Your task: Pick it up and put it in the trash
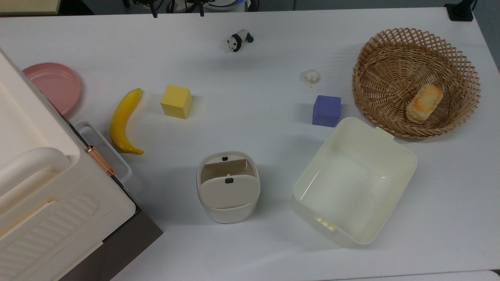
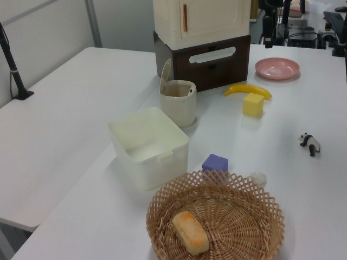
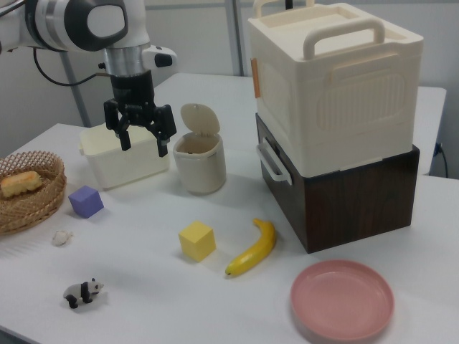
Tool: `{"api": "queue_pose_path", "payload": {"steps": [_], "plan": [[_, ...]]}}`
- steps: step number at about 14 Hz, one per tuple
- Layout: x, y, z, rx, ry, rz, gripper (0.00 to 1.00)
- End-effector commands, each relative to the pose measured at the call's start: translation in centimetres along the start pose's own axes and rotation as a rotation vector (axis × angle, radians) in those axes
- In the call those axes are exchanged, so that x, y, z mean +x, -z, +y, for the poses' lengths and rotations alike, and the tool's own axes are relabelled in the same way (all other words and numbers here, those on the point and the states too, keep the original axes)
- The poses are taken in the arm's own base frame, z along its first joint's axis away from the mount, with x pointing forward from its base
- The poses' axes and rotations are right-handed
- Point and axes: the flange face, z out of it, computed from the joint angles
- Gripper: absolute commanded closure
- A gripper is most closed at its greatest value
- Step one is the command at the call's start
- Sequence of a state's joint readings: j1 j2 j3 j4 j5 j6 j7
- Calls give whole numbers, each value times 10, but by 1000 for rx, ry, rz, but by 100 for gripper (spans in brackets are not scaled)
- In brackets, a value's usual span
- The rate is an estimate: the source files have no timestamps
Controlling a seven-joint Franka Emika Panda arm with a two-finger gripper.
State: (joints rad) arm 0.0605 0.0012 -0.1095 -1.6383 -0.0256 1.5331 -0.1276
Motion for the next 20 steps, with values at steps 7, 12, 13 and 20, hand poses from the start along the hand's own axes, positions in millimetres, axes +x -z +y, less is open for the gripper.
{"api": "queue_pose_path", "payload": {"steps": [7, 12, 13, 20], "plan": [[-1, 1, -13, 0, 28, -22, 0], [0, -2, -13, 0, 30, -25, 0], [0, -1, -13, -1, 30, -24, 0], [8, -8, -15, -6, 33, -27, 0]]}}
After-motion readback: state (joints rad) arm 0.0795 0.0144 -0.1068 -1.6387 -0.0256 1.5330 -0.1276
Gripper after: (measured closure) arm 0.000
